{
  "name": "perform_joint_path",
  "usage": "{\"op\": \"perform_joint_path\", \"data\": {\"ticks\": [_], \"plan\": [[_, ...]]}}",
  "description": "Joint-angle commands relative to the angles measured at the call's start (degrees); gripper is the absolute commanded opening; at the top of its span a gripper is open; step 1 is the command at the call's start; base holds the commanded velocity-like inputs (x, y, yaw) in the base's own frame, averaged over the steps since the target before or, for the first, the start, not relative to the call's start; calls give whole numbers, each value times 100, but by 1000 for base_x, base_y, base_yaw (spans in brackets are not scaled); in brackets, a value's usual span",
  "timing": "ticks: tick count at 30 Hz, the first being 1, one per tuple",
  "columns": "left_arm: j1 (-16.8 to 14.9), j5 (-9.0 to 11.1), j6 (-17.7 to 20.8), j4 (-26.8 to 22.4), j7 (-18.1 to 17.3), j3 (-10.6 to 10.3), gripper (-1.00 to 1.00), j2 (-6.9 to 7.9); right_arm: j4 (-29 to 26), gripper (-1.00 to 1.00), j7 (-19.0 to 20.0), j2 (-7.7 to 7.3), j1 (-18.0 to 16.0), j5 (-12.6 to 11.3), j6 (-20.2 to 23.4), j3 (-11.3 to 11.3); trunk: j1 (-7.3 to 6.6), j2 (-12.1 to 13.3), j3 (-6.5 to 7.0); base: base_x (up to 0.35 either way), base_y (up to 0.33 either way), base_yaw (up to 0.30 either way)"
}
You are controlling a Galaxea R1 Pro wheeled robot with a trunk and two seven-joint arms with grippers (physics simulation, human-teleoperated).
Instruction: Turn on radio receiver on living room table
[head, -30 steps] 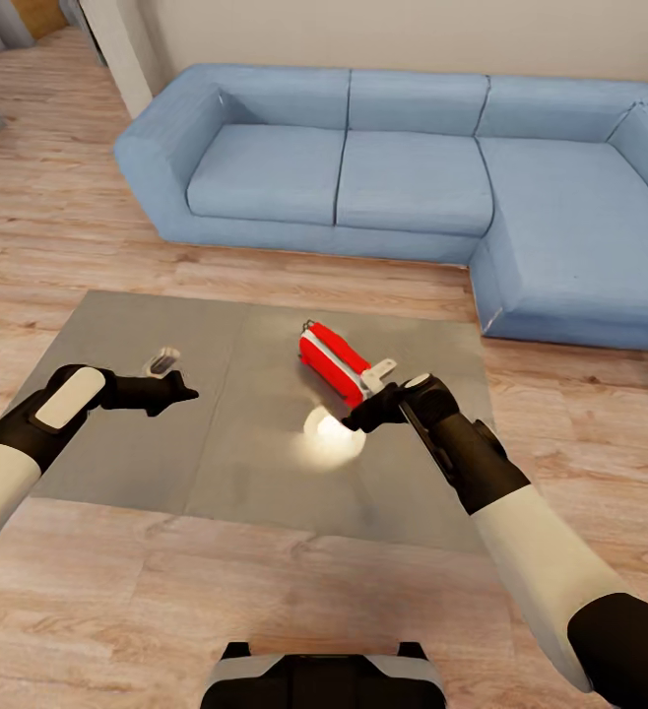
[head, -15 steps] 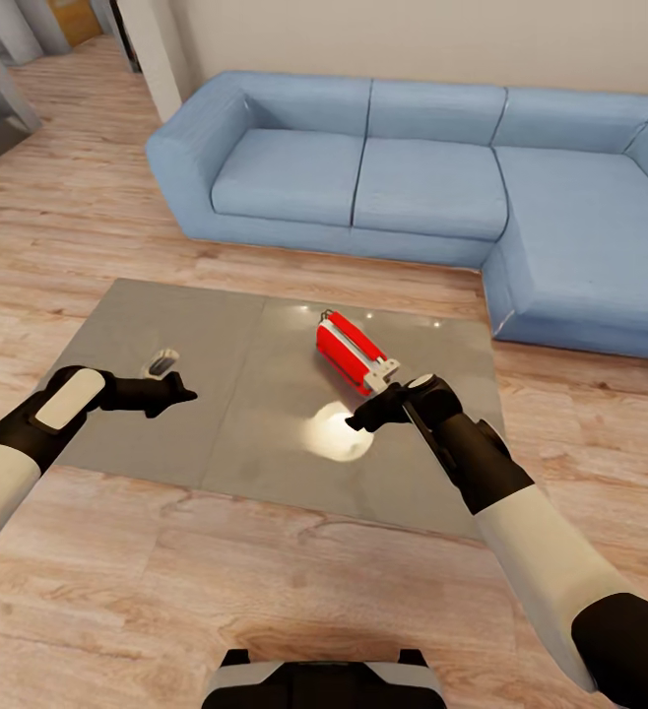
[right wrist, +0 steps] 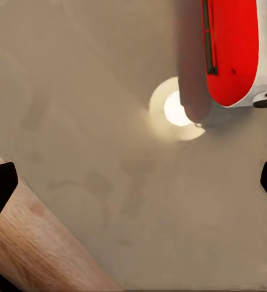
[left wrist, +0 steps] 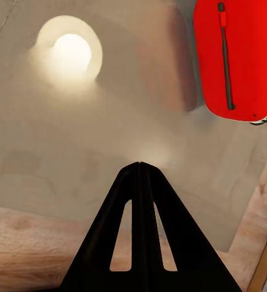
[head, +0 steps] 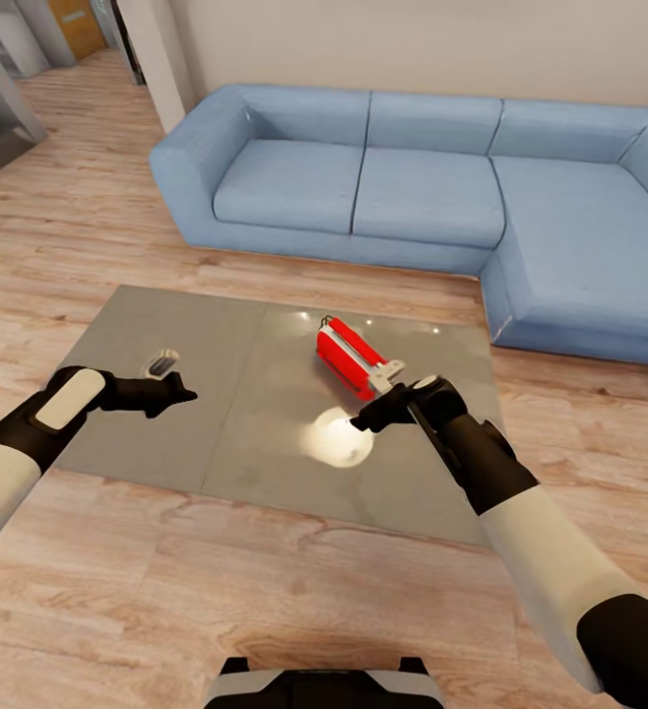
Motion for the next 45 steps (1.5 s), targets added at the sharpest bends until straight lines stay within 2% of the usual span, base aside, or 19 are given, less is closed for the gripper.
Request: {"op": "perform_joint_path", "data": {"ticks": [1,8,12,14,16,19,20,24,29,33,36,39,43,45], "plan": [[0,-1,0,0,0,-1,-100,0,-3,100,0,-18,3,-4,-1,0,0,0,9,0,0,0],[-1,-7,0,103,8,-27,-100,-7,-11,100,-2,-199,28,-4,-6,-1,0,0,72,0,0,0],[51,-15,-93,600,-20,-596,-100,-31,-13,100,-2,-539,314,-4,-12,-1,0,0,108,0,0,0],[140,-14,-252,676,-81,-766,-100,-25,-17,100,-4,-656,439,-4,-13,-1,0,0,126,0,0,0],[371,-15,-520,727,-242,-916,-100,-23,-30,100,-6,-839,651,-23,-14,-6,0,0,144,0,0,0],[706,-22,-678,752,-362,-1105,-100,-25,-64,100,-11,-1075,1002,-181,-22,-6,0,0,172,0,0,0],[921,-19,-862,759,-401,-1268,-100,-24,-111,100,-21,-1234,1293,-321,-66,-6,0,0,181,0,0,0],[1214,-10,-1167,764,-427,-1523,-100,-29,-278,100,-37,-1411,1645,-444,-141,-2,0,0,217,0,0,0],[1289,-8,-1231,765,-434,-1581,-100,-55,-668,100,-29,-1475,1724,-464,-92,-3,0,0,262,0,0,0],[1305,0,-1245,765,-438,-1594,-100,-70,-1428,100,-7,-1694,1980,-473,169,-2,0,0,298,0,0,0],[1417,-9,-1257,763,-457,-1609,-100,-76,-1730,100,-3,-1790,2192,-482,325,-3,0,0,325,0,0,0],[1601,-17,-1296,769,-610,-1618,-100,-69,-1806,100,-2,-1825,2266,-485,363,-3,0,0,352,0,0,0],[1929,-14,-1742,824,-957,-1637,-100,-39,-1883,100,-5,-1856,2432,-486,372,-5,0,0,388,0,0,0],[1973,-15,-1788,913,-979,-1644,-100,-50,-1915,100,-14,-1872,2536,-482,349,-5,0,0,406,0,0,0]]}}
